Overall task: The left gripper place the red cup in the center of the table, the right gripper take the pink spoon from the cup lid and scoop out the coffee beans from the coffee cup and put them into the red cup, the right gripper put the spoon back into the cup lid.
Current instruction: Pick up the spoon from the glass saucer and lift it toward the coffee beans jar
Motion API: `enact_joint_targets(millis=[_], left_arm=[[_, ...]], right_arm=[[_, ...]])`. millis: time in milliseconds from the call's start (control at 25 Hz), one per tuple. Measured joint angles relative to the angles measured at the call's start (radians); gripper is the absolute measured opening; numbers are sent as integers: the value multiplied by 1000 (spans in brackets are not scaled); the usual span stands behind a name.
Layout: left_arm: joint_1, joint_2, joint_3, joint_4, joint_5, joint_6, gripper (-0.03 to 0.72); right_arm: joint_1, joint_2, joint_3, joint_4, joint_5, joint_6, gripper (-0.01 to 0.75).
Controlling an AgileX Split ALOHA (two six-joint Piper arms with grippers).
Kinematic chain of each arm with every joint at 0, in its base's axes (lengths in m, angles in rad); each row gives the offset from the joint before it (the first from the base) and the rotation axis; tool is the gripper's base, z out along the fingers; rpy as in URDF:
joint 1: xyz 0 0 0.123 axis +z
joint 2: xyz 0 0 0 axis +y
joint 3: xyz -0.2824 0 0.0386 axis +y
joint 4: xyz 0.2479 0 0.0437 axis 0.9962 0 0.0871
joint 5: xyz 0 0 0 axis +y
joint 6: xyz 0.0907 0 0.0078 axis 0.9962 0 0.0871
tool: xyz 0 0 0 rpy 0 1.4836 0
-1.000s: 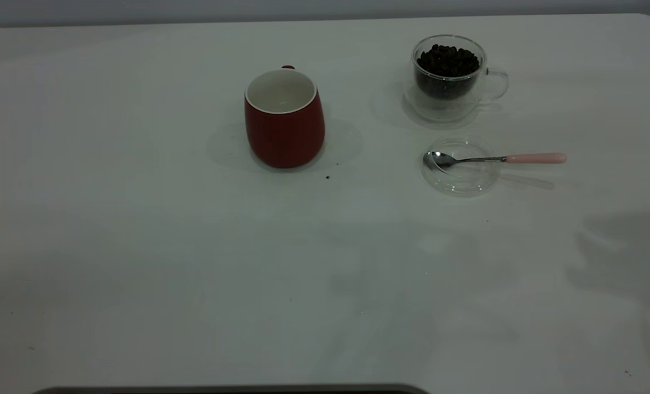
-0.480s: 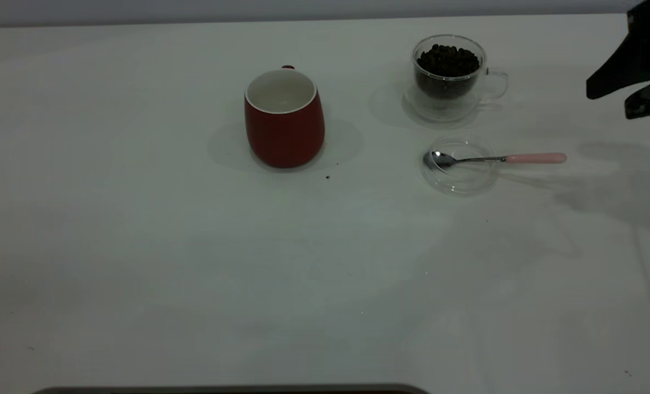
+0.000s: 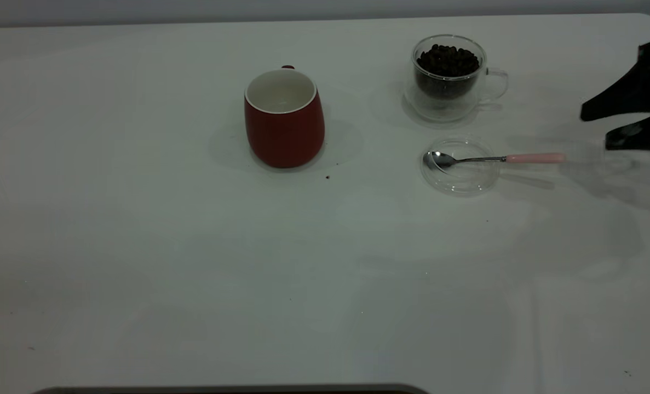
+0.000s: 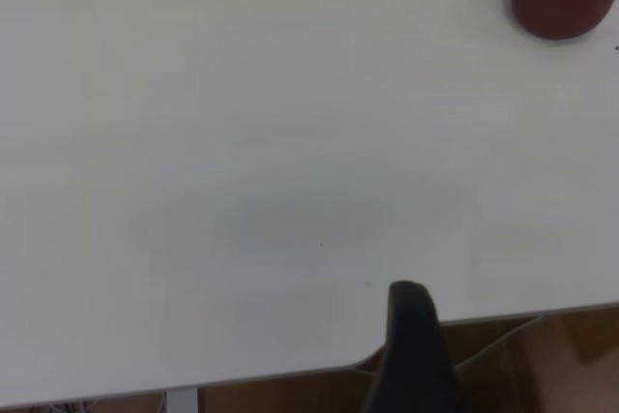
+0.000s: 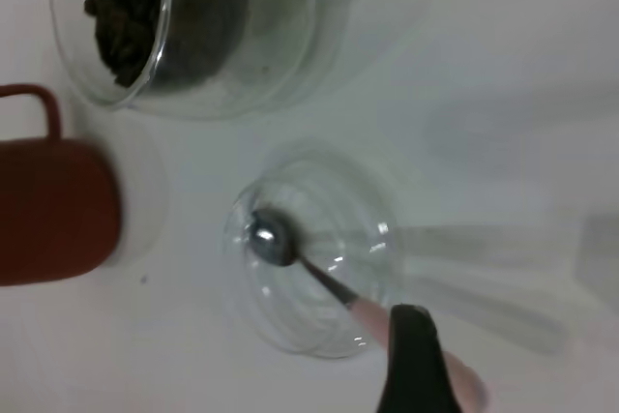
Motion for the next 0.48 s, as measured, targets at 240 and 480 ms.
enact_joint_targets(millis=[240,480], left_arm=[[0,0,0,0,0,1,586],[0,0,0,0,0,1,586]], right_arm=[[0,86,-18,85,55,-56,560],[3,146,-25,119,71,-77,560]])
